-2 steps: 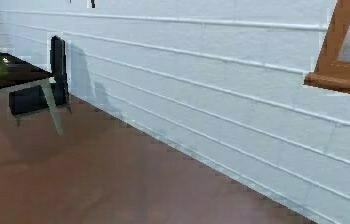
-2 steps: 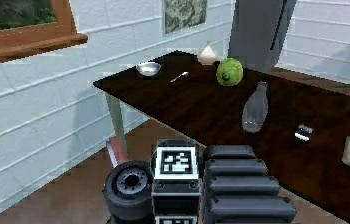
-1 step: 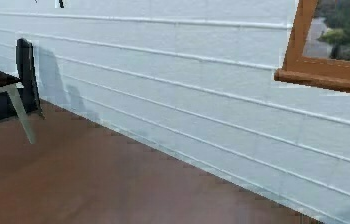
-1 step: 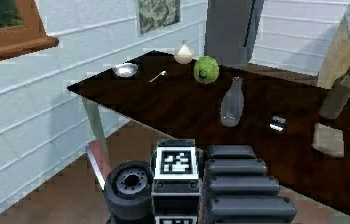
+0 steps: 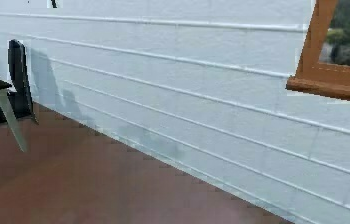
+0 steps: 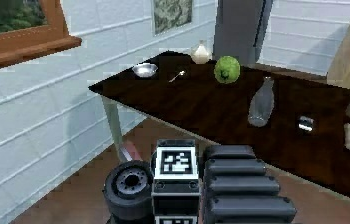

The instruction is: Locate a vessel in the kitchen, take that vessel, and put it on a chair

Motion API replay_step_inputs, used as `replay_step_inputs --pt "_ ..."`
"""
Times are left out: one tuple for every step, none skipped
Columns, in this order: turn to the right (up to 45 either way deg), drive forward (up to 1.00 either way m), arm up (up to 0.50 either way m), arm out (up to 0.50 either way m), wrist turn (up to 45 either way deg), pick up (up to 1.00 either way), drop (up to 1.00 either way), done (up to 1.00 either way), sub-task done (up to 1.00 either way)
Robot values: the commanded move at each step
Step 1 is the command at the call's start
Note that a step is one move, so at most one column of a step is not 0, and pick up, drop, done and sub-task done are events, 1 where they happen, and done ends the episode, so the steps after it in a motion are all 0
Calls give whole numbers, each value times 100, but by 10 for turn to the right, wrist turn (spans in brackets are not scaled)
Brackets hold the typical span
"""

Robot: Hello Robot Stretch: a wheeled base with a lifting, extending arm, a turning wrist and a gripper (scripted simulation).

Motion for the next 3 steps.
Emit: replay_step_inputs --pt "150 0 0 0 0 0 0 0 0" --pt "0 70 0 0 0 0 0 0 0" --pt "450 0 0 0 0 0 0 0 0"
